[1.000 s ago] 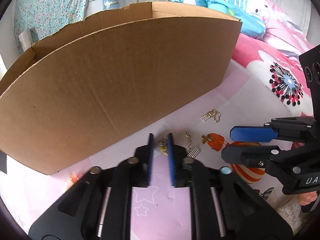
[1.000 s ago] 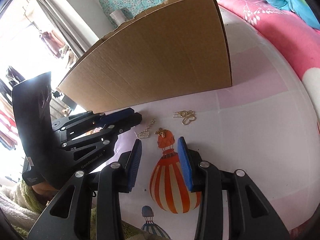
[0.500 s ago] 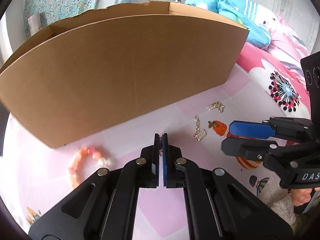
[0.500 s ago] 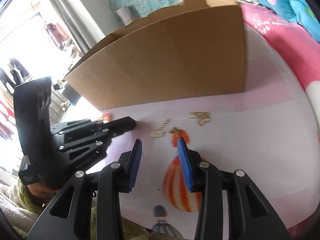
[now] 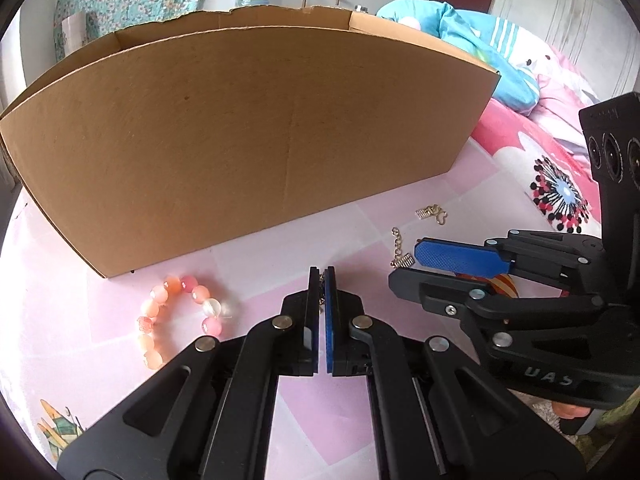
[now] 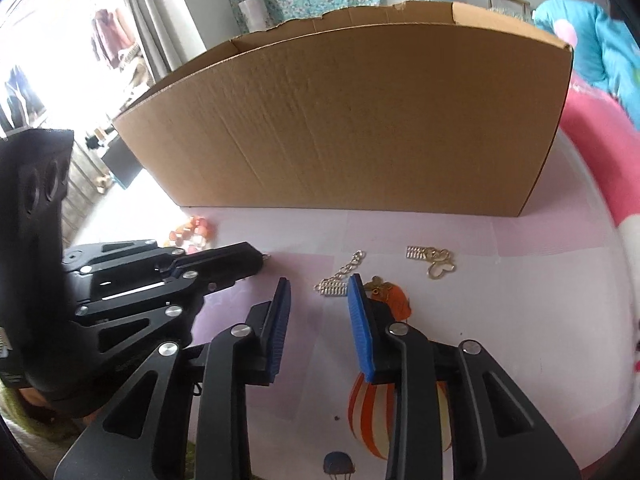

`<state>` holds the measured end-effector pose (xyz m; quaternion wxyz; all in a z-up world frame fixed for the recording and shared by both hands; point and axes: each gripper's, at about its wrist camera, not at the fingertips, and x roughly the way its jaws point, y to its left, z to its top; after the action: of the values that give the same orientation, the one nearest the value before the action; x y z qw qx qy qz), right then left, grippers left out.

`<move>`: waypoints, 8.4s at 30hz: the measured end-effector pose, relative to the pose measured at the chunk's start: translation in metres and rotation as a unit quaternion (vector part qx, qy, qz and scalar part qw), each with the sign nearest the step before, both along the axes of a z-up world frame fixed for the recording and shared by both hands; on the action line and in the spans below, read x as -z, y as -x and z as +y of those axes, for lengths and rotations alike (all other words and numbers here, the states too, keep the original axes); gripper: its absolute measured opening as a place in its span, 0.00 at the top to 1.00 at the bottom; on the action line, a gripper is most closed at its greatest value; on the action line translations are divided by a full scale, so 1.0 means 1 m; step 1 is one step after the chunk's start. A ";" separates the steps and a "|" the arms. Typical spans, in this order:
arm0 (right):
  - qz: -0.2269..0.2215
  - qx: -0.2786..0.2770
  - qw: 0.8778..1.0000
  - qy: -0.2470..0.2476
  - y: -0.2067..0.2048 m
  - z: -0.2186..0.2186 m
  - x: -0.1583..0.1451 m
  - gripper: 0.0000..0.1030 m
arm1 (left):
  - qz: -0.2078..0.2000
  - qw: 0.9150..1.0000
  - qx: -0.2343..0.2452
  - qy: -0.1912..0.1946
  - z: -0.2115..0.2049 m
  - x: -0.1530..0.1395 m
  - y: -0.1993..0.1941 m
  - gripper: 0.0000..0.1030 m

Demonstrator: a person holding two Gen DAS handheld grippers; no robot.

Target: Organize jewelry

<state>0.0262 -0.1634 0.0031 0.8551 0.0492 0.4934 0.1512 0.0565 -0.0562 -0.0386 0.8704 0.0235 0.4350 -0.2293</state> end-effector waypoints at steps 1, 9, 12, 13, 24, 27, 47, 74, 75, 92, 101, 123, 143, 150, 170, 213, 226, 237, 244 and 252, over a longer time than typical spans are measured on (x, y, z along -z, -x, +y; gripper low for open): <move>-0.002 0.000 1.000 0.005 0.000 0.001 0.000 0.74 | 0.001 1.000 0.000 0.002 0.001 0.000 0.000 0.98; -0.020 -0.009 0.998 0.053 -0.001 0.012 0.000 0.79 | 0.002 1.000 0.000 0.015 0.007 0.000 0.000 0.98; -0.025 -0.012 0.997 0.070 0.000 0.012 0.000 0.83 | 0.001 1.000 0.001 0.017 0.008 0.000 0.000 0.98; -0.025 -0.013 0.997 0.071 0.000 0.013 0.000 0.83 | 0.000 1.000 0.001 0.018 0.008 0.000 0.000 0.98; -0.017 -0.007 0.999 0.048 0.000 0.009 -0.005 0.95 | 0.002 1.000 -0.002 0.028 0.012 0.000 0.000 0.99; -0.015 -0.003 0.999 0.040 0.002 0.007 -0.006 0.93 | 0.000 1.000 -0.001 0.023 0.010 -0.001 0.000 0.99; -0.013 0.011 0.998 0.069 -0.009 0.020 0.000 0.83 | 0.001 1.000 -0.001 0.026 0.009 0.000 0.000 0.98; -0.016 -0.025 0.997 0.065 -0.013 0.024 -0.003 0.97 | -0.003 0.999 0.001 0.033 0.013 -0.001 0.000 0.98; -0.014 -0.021 0.998 0.052 -0.014 0.021 -0.005 0.97 | -0.003 0.999 0.001 0.034 0.014 -0.001 0.000 0.98; -0.029 -0.009 0.999 -0.018 -0.013 -0.006 -0.042 0.76 | -0.020 0.999 0.006 0.027 0.007 -0.009 0.010 0.99; 0.009 -0.090 0.996 0.019 -0.025 0.008 -0.010 0.69 | -0.022 1.000 0.000 0.016 0.005 -0.010 0.012 0.99; -0.041 -0.080 0.996 0.003 -0.017 -0.013 -0.070 0.99 | -0.057 0.997 -0.029 0.034 0.034 -0.041 0.033 0.99; 0.003 -0.133 0.989 0.065 -0.026 0.009 -0.013 0.69 | -0.100 0.994 -0.040 0.025 0.035 -0.083 0.041 0.99; 0.011 -0.151 0.985 0.078 -0.028 0.012 -0.006 0.93 | -0.093 0.994 -0.047 0.024 0.038 -0.077 0.036 0.99; -0.129 -0.119 0.984 -0.021 -0.013 -0.011 -0.134 0.93 | -0.149 0.985 -0.042 0.071 0.051 -0.137 0.025 0.99; -0.145 -0.042 0.985 -0.082 -0.059 -0.068 -0.179 0.49 | -0.066 0.987 -0.055 0.137 0.078 -0.145 -0.024 0.41; -0.024 0.051 0.996 -0.062 0.007 -0.096 -0.078 0.46 | 0.008 0.998 -0.028 0.057 0.027 -0.063 0.029 0.24; 0.043 0.098 0.993 -0.049 0.001 -0.098 -0.013 0.54 | -0.016 0.999 0.045 0.014 -0.040 -0.016 0.035 0.44; 0.039 0.085 0.993 -0.073 -0.001 -0.099 -0.012 0.54 | -0.061 0.990 0.120 -0.035 -0.063 -0.018 0.017 0.59; 0.043 0.086 0.990 -0.099 -0.001 -0.106 -0.004 0.54 | -0.048 0.981 0.178 -0.067 -0.083 -0.011 -0.002 0.66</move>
<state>0.0277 -0.2698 0.0073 0.8337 0.1824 0.5066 0.1225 0.0586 -0.1389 -0.0279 0.8321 0.1700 0.3958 -0.3493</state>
